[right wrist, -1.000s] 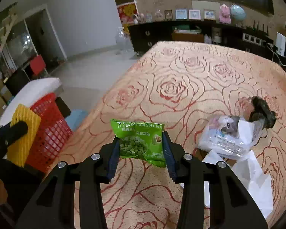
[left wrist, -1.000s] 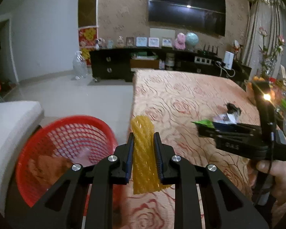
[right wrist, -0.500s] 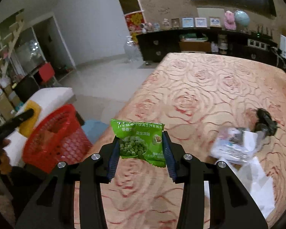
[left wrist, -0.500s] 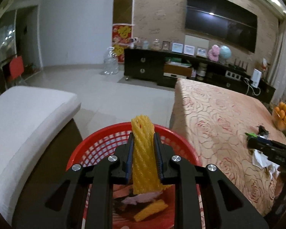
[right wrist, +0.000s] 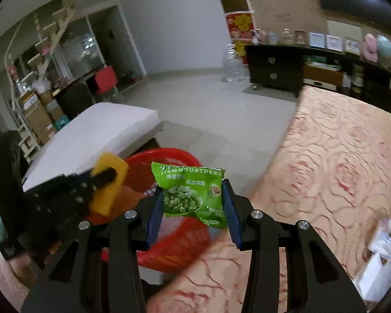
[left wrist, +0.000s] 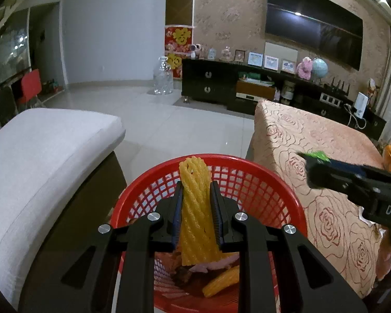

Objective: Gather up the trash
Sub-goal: 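Carry the yellow net and green bag over the wastebasket and open both tools, then move the right tool back to the white tissue on the table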

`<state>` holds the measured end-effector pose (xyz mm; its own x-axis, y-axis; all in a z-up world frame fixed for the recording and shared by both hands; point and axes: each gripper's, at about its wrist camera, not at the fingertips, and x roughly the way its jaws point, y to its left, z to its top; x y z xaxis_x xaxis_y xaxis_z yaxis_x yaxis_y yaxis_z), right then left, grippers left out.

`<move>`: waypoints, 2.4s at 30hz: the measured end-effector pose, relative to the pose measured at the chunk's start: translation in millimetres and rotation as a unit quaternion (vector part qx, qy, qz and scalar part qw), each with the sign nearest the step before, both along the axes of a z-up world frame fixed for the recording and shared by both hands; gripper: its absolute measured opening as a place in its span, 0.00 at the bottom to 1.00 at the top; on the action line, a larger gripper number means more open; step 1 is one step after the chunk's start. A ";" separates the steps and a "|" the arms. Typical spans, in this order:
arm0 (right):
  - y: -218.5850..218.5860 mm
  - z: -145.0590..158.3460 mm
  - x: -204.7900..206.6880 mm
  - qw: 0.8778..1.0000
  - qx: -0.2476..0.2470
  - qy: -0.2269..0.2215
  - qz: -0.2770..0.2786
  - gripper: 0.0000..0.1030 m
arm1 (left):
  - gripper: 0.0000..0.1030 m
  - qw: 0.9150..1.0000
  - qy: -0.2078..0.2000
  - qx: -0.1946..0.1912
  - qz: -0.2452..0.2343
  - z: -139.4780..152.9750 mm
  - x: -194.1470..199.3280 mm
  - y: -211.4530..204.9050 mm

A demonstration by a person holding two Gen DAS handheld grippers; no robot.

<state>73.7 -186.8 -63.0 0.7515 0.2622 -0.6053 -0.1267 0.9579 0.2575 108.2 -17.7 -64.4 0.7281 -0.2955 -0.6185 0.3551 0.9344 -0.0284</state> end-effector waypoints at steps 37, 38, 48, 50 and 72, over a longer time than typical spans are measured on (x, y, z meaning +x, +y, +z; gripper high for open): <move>-31.6 -5.1 -45.8 0.998 -0.016 0.010 -0.066 0.67 | 0.79 0.998 -0.013 -0.054 0.013 13.4 -4.7 7.5; -36.8 -6.7 -52.3 0.997 -0.021 0.011 -0.073 0.67 | 0.79 0.998 -0.014 -0.053 0.010 13.7 -6.0 4.8; -139.7 -29.8 -139.8 0.976 -0.077 0.021 -0.202 0.72 | 0.79 0.998 -0.015 -0.048 -0.029 13.6 -17.3 -33.2; -166.1 -37.0 -161.5 0.962 -0.103 0.026 -0.252 0.73 | 0.79 0.998 -0.015 -0.044 -0.036 12.9 -19.8 -41.0; -208.0 -106.2 -168.7 0.953 -0.105 0.112 -0.262 0.36 | 0.79 0.997 -0.012 -0.033 -0.066 6.0 -33.1 -75.0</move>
<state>-95.0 -394.7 -169.2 0.5923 -0.2581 -0.7632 0.4181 0.9082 0.0173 75.2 -92.7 -58.4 0.6947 -0.4291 -0.5772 0.4762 0.8759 -0.0781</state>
